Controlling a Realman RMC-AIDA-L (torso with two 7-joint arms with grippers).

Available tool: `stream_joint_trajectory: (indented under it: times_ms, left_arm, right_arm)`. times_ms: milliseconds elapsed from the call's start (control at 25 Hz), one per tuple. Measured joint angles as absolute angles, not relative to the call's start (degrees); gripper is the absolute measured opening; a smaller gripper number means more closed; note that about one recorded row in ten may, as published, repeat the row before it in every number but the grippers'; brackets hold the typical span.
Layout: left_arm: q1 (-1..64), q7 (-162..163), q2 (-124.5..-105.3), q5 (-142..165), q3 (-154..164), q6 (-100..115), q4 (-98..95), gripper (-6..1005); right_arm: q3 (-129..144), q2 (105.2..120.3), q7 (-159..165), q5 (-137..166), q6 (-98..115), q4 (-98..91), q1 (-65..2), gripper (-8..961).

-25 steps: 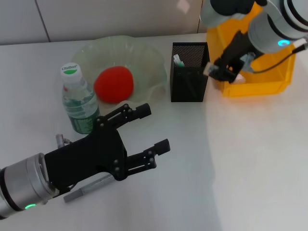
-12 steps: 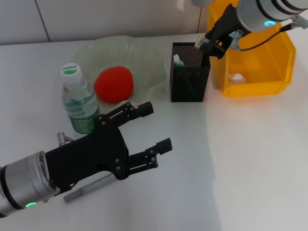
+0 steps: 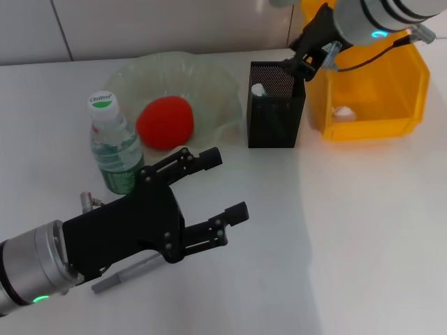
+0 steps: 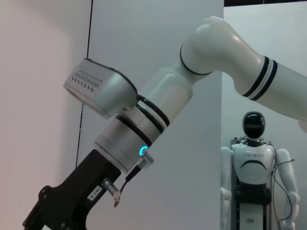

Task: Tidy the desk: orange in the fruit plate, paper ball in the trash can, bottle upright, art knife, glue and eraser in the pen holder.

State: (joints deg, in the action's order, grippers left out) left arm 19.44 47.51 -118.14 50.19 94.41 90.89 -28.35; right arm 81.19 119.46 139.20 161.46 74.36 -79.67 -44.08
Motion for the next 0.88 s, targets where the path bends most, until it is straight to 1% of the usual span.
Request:
stream_joint_trajectory:
  times_ms: [240,400,520,640,680,720,760,880]
  left_arm:
    - [19.05,47.41,-118.01,50.23,94.07,91.37,-28.29,801]
    - [18.97,47.44,-117.38,50.34,94.02,91.4,-28.36,801]
    - [18.86,47.75,-116.67,50.66,93.97,91.54,-28.56,801]
    - [18.7,47.99,-116.15,51.28,93.96,92.12,-29.05,800]
    - [18.49,49.13,-115.41,51.72,93.95,92.66,-30.03,800]
    - [18.46,49.53,-115.33,51.87,93.95,92.66,-30.26,800]
    - [18.38,51.98,-114.73,53.04,93.58,92.32,-31.92,800]
    - [18.0,55.82,-114.35,56.2,91.94,91.47,-34.88,800]
  right_arm:
    - [77.49,119.41,141.35,156.81,76.97,-92.9,-38.01,277]
    - [74.52,119.26,137.82,143.92,75.88,-99.13,-29.75,320]
    - [71.3,119.34,129.28,129.49,74.63,-100.57,-22.12,345]
    - [67.49,119.43,119.64,114.96,74.43,-98.49,-15.49,484]
    - [66.11,119.41,115.35,109.77,74.93,-96.62,-13.47,531]
    - [64.57,119.36,110.96,104.85,75.61,-94.27,-11.53,577]
    - [63.27,119.31,106.76,100.86,76.73,-92.07,-10.0,601]
    - [57.99,119.23,94.75,90.52,82.08,-82.42,-6.52,674]
